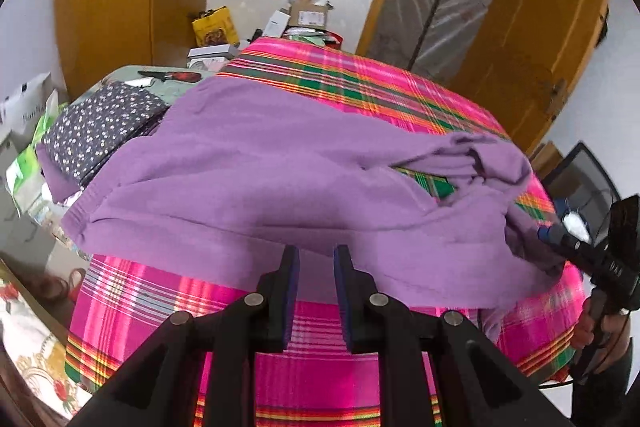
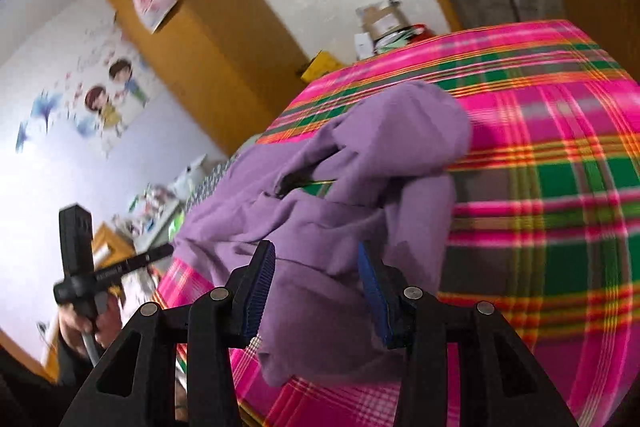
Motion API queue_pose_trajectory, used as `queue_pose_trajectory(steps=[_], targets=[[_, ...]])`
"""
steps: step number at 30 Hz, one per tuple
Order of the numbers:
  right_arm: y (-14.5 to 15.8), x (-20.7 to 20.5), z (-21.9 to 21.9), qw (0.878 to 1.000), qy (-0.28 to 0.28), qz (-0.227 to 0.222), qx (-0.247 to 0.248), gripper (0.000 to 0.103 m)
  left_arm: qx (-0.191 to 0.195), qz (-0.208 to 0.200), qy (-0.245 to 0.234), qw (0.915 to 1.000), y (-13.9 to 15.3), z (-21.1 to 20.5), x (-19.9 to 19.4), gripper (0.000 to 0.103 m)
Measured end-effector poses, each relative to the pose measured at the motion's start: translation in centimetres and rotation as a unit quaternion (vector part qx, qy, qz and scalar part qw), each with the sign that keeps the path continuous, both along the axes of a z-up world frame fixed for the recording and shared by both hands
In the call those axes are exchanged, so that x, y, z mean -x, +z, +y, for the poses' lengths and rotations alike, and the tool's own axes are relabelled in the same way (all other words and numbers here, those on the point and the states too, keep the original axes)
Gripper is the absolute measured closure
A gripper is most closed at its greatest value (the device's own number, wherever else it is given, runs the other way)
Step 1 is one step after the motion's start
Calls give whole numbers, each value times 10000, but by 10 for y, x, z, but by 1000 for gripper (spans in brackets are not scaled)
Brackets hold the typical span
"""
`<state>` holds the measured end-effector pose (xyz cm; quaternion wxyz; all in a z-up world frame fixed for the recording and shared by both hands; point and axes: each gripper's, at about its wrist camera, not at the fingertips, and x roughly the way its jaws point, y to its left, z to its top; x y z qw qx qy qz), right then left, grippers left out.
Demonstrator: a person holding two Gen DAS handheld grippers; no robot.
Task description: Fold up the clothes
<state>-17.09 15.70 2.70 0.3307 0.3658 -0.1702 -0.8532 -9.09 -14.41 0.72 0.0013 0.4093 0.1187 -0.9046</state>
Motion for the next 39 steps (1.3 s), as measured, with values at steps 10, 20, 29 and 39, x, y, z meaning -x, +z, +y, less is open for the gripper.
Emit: queue_pose_trajectory(steps=[10,20,29,39], targets=[[1,-27,16,9995,-292,104,92,44,394,-61,-283,9988,-4,33,2,85],[-6,-27,41,9943,-1024,17,-292,44,267,-156,-385,9988,-19,40,4,85],[-18,-9,40,9933,-1041,-213,-465,44,204,-148,-413,9988,-23,40,6,85],[-21,15,13,9946,-509,-242,-875,96,196,-6,-340,9992,-18,29,11,85]])
